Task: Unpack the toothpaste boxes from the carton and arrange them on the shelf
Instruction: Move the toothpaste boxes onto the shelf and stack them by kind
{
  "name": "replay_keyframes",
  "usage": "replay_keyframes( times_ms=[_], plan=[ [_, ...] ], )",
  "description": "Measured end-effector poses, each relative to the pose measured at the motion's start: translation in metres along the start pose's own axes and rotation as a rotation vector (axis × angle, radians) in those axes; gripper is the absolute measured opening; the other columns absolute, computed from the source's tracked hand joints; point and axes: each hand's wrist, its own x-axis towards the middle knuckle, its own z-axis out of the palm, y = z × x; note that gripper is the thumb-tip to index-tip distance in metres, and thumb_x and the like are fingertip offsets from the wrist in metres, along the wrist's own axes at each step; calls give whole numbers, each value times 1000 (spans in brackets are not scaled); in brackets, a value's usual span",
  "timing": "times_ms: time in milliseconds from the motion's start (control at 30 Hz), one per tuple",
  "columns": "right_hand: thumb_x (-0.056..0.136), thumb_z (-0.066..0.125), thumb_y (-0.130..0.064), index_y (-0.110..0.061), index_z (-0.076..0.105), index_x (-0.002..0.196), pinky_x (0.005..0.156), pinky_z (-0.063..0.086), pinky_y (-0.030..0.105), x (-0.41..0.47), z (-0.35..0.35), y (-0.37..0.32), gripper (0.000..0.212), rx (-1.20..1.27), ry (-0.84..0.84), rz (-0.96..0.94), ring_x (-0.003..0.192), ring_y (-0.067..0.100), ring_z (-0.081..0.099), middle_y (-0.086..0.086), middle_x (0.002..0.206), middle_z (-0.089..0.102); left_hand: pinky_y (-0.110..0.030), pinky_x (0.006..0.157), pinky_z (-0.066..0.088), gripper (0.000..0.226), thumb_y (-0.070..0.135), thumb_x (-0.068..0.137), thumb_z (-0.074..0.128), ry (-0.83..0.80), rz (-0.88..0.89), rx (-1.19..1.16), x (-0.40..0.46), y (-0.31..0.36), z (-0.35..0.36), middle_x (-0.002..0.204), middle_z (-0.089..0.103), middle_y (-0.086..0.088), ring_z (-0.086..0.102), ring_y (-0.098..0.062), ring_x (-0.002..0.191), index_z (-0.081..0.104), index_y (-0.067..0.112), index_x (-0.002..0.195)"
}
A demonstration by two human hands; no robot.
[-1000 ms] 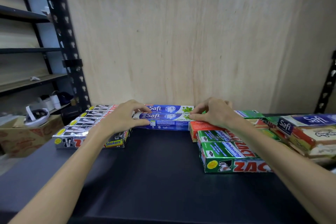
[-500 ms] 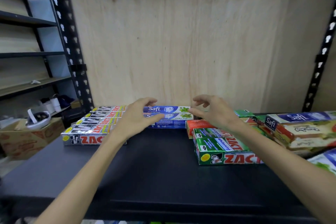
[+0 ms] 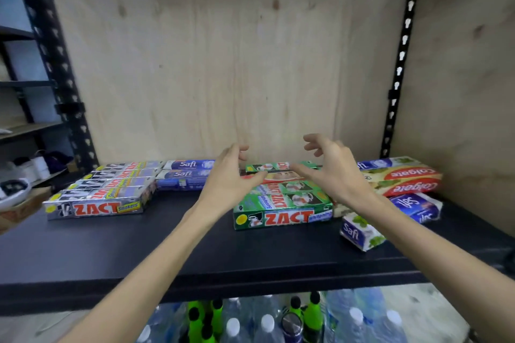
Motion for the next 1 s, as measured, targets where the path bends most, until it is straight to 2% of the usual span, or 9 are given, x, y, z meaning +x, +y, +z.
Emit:
replay_keyframes(
  times_ms=[200, 300, 367, 467, 567, 667, 733, 900, 1000],
  plan=[
    [86, 71, -49, -17, 61, 130, 95, 48, 48, -16, -41, 46, 56, -141, 64, 43, 113, 25, 58, 3, 119, 70, -32, 97, 47, 55, 43, 86, 73, -45, 4, -17, 0, 51, 38, 119, 56, 6, 54, -12, 113, 52, 23, 133],
    [90, 60, -56, -19, 63, 128, 98, 38, 47, -16, -65, 76, 52, -327, 50, 167, 119, 32, 52, 5, 123, 69, -22, 83, 47, 47, 41, 90, 70, -109, -28, -22, 6, 73, 58, 120, 58, 3, 57, -12, 108, 55, 20, 129],
    [88, 54, -66, -22, 60, 130, 101, 33, 48, -14, -79, 97, 61, -469, -34, 287, 123, 37, 47, 11, 128, 66, -23, 82, 51, 45, 44, 91, 67, -194, -88, -58, 11, 85, 74, 120, 61, 2, 61, -13, 104, 56, 20, 129],
    [76, 43, -89, -20, 54, 135, 110, 26, 54, -11, -95, 120, 91, -539, -220, 501, 132, 41, 42, 18, 137, 58, -39, 93, 53, 49, 55, 92, 62, -272, -184, -71, 18, 98, 97, 115, 69, 2, 65, -17, 104, 60, 21, 127],
    [55, 27, -104, -19, 51, 137, 114, 20, 59, -8, -97, 132, 121, -476, -340, 615, 135, 42, 43, 16, 142, 55, -30, 80, 48, 48, 55, 95, 58, -265, -254, -70, 21, 108, 110, 113, 72, 1, 64, -14, 95, 66, 17, 123],
    [53, 28, -104, -17, 54, 133, 114, 19, 61, -6, -93, 138, 120, -435, -306, 581, 132, 41, 46, 14, 137, 59, -22, 60, 41, 30, 47, 98, 57, -249, -306, -58, 23, 117, 119, 89, 67, 4, 55, -6, 71, 65, 18, 92],
    [61, 36, -101, -17, 55, 129, 114, 21, 61, -7, -92, 138, 110, -429, -259, 560, 129, 40, 48, 14, 134, 61, -27, 69, 48, 30, 43, 98, 60, -219, -343, -77, 25, 119, 126, 82, 62, 5, 55, -10, 72, 55, 21, 78],
    [68, 42, -95, -16, 52, 129, 111, 24, 59, -7, -94, 132, 101, -400, -169, 467, 131, 41, 44, 15, 132, 62, -32, 67, 53, 33, 44, 92, 68, -141, -361, -214, 29, 115, 124, 93, 73, 2, 67, -14, 84, 68, 13, 101],
    [72, 47, -91, -15, 51, 132, 108, 26, 58, 0, -95, 123, 97, -384, -103, 394, 127, 40, 48, 16, 128, 64, -36, 82, 60, 29, 38, 88, 75, -105, -322, -278, 31, 111, 106, 101, 75, 2, 71, -14, 90, 70, 17, 108]
  ],
)
